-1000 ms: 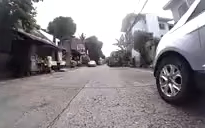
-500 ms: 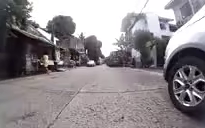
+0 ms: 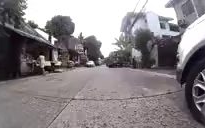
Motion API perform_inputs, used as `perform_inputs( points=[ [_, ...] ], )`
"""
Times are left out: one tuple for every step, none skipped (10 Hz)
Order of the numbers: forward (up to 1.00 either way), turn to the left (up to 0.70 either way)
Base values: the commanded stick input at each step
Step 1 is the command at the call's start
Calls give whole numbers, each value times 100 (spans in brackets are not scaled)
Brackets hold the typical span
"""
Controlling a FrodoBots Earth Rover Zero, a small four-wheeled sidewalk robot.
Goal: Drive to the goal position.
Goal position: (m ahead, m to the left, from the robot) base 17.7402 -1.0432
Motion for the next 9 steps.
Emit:
perform_inputs(
  points=[
    [70, 0],
    [70, 0],
    [70, 0],
    [70, 0],
    [70, 0],
    [70, 0],
    [70, 0],
    [70, 0],
    [70, 0]
  ],
)
